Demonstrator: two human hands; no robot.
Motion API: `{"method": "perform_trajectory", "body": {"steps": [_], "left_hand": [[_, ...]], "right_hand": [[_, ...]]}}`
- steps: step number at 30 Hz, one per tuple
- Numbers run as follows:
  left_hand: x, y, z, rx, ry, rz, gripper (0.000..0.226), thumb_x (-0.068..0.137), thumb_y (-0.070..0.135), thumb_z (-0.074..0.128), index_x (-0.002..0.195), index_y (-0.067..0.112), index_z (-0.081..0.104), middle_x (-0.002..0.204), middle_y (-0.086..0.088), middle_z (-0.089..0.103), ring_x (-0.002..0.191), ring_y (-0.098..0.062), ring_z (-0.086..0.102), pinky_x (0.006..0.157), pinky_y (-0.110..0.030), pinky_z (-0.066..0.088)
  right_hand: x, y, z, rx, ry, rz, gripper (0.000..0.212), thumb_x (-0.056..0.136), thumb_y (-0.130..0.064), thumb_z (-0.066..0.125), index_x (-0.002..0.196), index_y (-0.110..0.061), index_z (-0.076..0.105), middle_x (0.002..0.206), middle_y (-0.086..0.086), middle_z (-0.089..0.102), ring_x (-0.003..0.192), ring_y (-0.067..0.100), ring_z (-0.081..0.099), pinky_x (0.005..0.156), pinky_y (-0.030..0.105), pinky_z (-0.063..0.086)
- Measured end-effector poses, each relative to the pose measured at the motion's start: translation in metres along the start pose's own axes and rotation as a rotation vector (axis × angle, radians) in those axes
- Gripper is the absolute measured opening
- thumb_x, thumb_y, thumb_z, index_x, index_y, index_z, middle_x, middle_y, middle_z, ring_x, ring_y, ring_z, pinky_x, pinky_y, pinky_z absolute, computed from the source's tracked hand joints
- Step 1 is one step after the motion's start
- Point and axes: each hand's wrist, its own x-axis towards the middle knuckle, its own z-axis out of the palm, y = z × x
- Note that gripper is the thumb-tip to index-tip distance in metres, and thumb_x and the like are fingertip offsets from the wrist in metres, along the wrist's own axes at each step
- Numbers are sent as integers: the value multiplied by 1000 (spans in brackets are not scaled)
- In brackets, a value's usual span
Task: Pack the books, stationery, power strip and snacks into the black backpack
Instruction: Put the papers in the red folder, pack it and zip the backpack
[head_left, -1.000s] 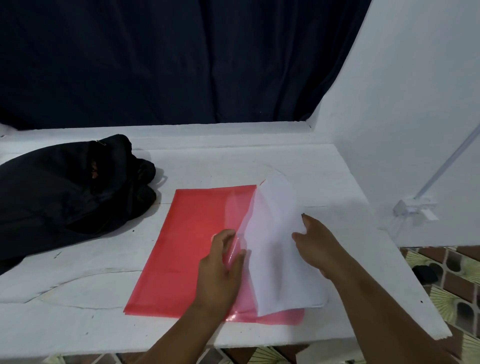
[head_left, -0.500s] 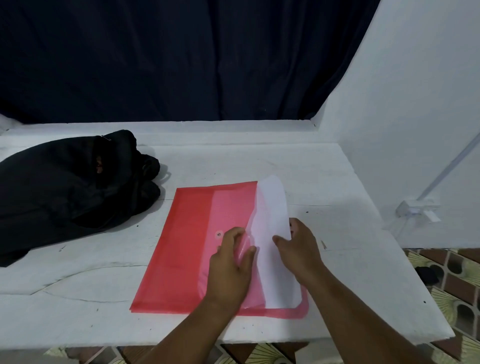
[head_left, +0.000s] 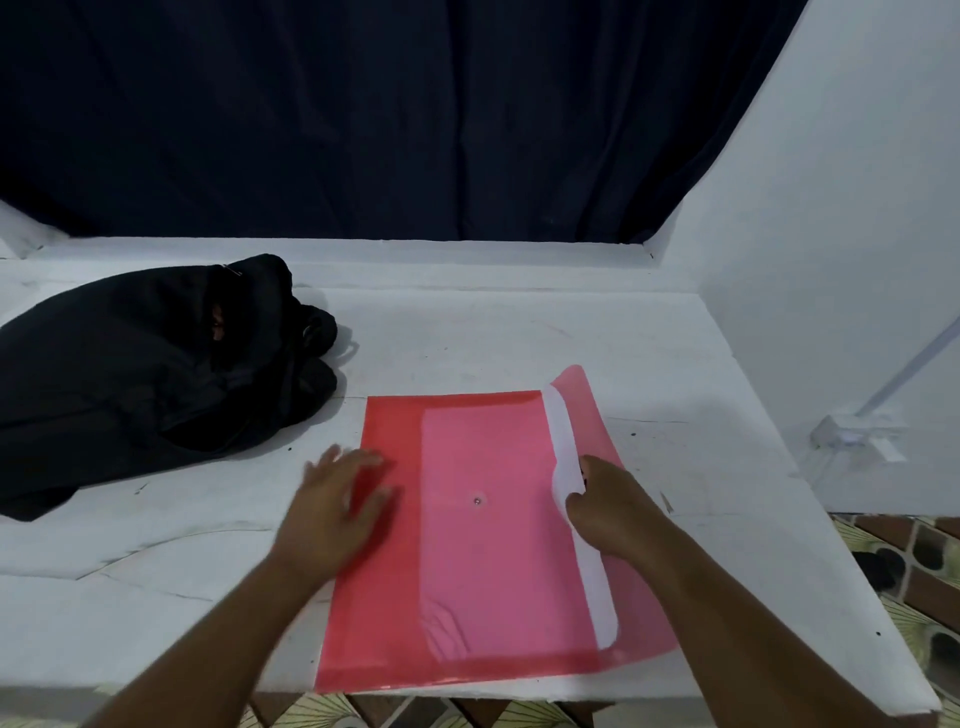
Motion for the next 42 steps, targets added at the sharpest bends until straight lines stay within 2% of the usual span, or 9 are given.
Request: {"method": "perform_trajectory", "body": {"steps": [4,8,12,14,18,22,31,37,42], "left_hand": [[-8,-46,-1,183,-151,-1,70,89,75,27,145,37,45,160,9,33,154,-18,13,125,-38,5],[-7,-41,3,238,-134,20,68,92,74,20,149,41,38,162,13,29,154,-12,6,125,-36,2],[-6,-41,-1,235,-154,14,72,89,78,16,151,45,34,162,16,25,154,-8,1,125,-36,0],[-5,-43,-1,272,-177,35,75,88,80,18,153,44,31,163,16,23,154,-11,1,125,-40,2],[-3,-46,0,365,-218,75,82,86,82,17,157,42,21,165,13,17,155,-16,-2,124,-45,3],[-2,-44,1,375,-232,60,81,87,80,13,158,41,13,165,15,9,154,-14,-8,124,-44,-1],[-2,-47,1,375,-238,67,80,89,77,13,159,39,13,162,18,4,154,-14,-9,124,-43,-2],[-1,-50,2,371,-231,73,80,91,76,14,159,35,18,164,13,11,155,-17,-5,124,-47,3],[0,-49,2,383,-211,66,77,92,74,18,158,34,23,165,10,20,155,-18,0,123,-48,7]], "right_hand": [[-1,0,2,26,65,16,47,92,-9,56,137,-16,46,126,1,60,103,19,62,67,23,50],[-5,5,8,-268,267,-22,48,91,-22,68,137,-17,52,131,0,64,113,21,66,91,32,53],[2,15,-1,-163,94,15,7,99,-24,55,98,-19,59,88,-4,63,73,9,57,58,18,42],[5,18,-9,-99,15,3,29,98,-12,48,73,-27,48,68,-9,53,58,6,49,48,16,35],[14,22,-6,-120,67,9,14,92,-6,56,99,-17,61,87,-9,62,71,8,60,60,19,51],[13,17,12,-25,103,-52,18,94,0,53,101,-16,58,78,-7,58,62,7,57,38,8,34],[19,10,14,-85,57,-207,41,86,3,57,58,-19,38,52,-6,35,47,8,31,46,17,27],[22,3,25,54,155,-276,30,79,0,74,99,-23,76,71,-16,68,65,-5,63,56,0,43],[25,12,26,107,162,-352,16,74,-12,85,87,-16,77,79,-12,71,64,-4,64,62,7,50]]}}
